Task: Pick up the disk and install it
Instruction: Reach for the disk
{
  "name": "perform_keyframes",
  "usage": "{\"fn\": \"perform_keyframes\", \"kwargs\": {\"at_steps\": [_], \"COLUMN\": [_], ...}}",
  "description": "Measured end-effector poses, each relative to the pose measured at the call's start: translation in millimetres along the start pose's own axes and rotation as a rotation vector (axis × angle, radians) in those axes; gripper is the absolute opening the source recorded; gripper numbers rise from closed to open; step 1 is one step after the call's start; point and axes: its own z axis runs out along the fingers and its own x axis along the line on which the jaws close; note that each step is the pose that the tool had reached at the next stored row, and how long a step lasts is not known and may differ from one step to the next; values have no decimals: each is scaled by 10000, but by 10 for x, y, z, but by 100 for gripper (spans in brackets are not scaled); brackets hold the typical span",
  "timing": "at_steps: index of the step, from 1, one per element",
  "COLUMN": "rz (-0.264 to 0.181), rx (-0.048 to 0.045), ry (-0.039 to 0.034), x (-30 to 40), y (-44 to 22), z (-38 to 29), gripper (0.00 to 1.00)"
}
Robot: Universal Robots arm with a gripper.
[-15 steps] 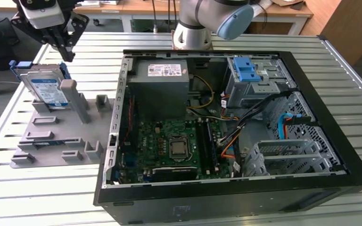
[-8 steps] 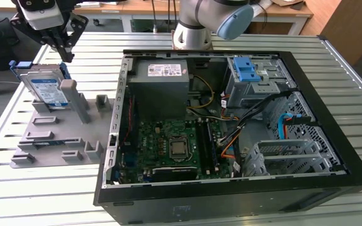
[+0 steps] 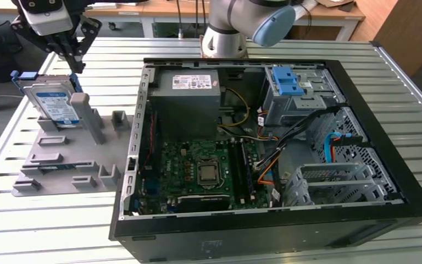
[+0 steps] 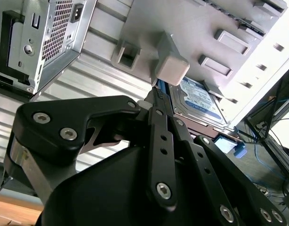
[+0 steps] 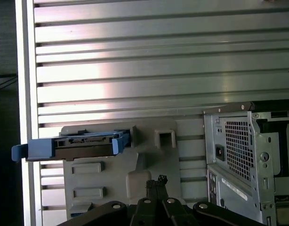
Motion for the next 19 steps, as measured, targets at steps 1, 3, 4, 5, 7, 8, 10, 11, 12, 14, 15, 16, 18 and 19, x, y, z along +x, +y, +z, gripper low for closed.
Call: {"fn": "perform_keyframes", "kwargs": {"at_steps": [1, 3, 4, 5, 7, 8, 10, 11, 12, 14, 15, 16, 18, 19], "rz": [0, 0, 1, 2, 1, 1, 0, 1, 1, 2, 1, 1, 2, 1], "rx": [1, 0, 1, 1, 1, 1, 1, 2, 1, 1, 2, 2, 2, 1], "ry": [2, 6, 11, 14, 14, 14, 14, 15, 15, 16, 17, 17, 19, 21], "x": [15, 59, 82, 108, 175, 202, 245, 260, 276, 307, 322, 336, 363, 375], "y": [4, 18, 24, 26, 27, 27, 25, 25, 25, 24, 23, 22, 21, 20], "z": [2, 7, 9, 11, 15, 17, 20, 22, 24, 27, 29, 31, 34, 36], "gripper": [11, 11, 11, 11, 11, 11, 11, 11, 11, 11, 11, 11, 11, 11]}}
